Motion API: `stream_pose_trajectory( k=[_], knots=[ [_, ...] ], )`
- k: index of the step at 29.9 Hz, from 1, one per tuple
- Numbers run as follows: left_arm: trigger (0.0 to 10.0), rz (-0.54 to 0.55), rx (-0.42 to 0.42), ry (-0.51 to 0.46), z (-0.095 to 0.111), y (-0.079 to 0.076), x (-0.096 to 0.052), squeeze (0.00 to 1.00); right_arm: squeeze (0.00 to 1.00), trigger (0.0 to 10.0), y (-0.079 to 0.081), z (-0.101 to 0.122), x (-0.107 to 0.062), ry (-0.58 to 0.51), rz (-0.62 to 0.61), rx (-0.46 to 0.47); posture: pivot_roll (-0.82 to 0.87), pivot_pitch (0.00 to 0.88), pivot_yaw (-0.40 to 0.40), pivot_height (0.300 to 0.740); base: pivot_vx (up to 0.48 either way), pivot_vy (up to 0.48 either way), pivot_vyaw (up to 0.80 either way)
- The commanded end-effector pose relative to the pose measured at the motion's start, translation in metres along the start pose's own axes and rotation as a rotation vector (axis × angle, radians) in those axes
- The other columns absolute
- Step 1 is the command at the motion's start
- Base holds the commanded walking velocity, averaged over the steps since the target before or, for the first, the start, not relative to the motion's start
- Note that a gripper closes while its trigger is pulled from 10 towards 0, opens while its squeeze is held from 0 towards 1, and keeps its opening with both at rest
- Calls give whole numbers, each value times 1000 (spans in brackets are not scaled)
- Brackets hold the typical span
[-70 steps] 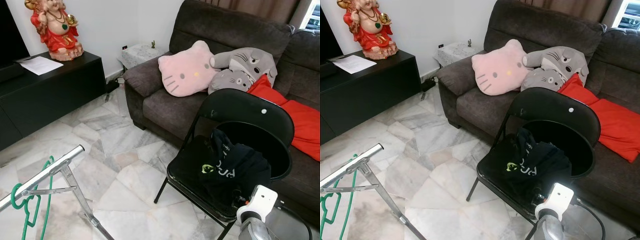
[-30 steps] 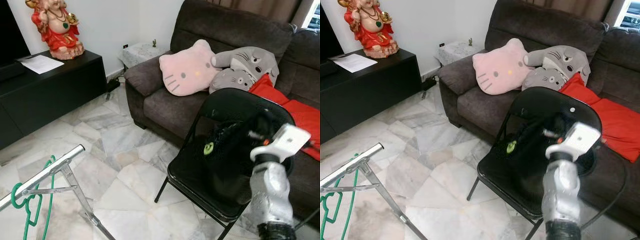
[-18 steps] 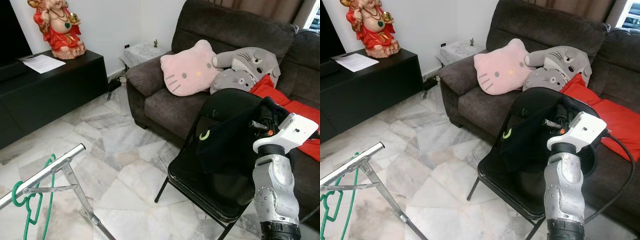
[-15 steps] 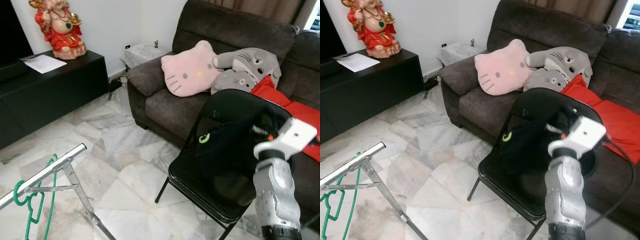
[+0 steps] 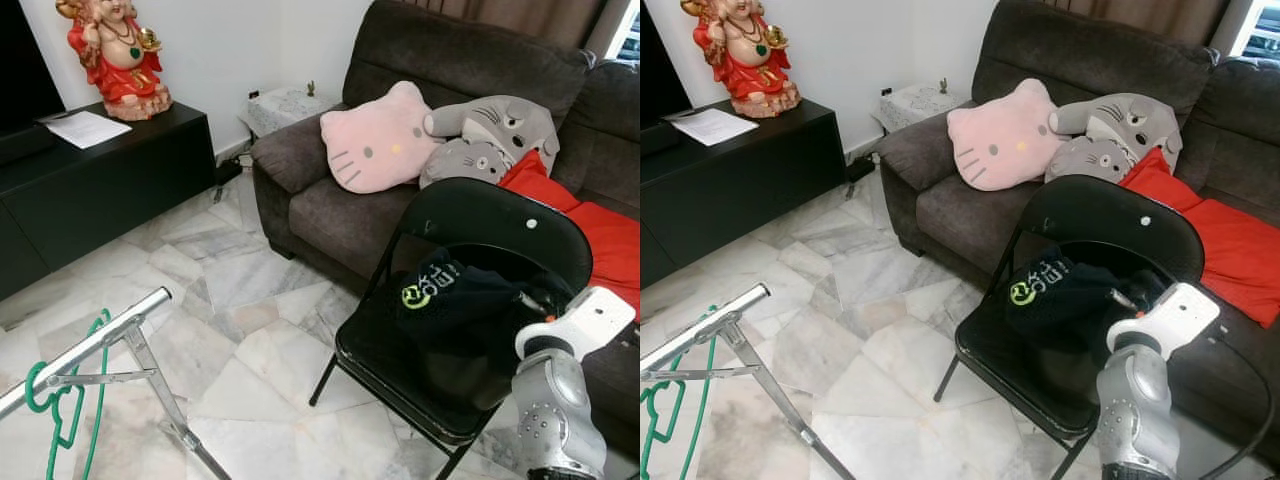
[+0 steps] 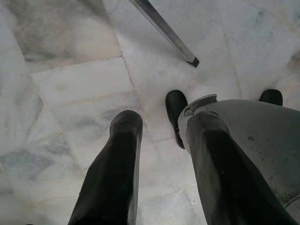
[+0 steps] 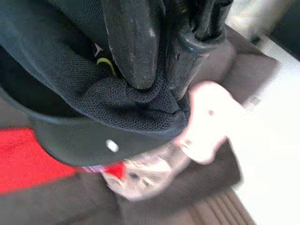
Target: Hang hanger
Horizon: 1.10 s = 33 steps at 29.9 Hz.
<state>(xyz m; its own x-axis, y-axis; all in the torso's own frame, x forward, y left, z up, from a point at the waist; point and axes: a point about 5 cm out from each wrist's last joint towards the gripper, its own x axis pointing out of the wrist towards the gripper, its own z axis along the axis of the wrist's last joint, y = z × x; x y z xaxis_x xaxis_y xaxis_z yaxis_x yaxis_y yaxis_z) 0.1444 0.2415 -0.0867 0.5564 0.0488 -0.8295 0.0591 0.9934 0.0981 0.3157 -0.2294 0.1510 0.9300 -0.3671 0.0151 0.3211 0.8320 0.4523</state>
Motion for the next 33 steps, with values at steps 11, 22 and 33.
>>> stream_pose_trajectory(
  k=[11,22,33],
  knots=[
    [10000,1,-5,21,-6,0,-1,0,0,0,25,44,-15,-192,75,188,-17,42,-35,740,0,0,0],
    [10000,-2,-3,20,-5,0,-1,0,0,0,-41,-6,-25,37,-378,315,-21,41,-35,740,0,0,0],
    [10000,6,2,22,-5,2,-1,0,0,0,-46,-4,11,37,-327,237,-20,43,-21,740,0,0,0]
  ],
)
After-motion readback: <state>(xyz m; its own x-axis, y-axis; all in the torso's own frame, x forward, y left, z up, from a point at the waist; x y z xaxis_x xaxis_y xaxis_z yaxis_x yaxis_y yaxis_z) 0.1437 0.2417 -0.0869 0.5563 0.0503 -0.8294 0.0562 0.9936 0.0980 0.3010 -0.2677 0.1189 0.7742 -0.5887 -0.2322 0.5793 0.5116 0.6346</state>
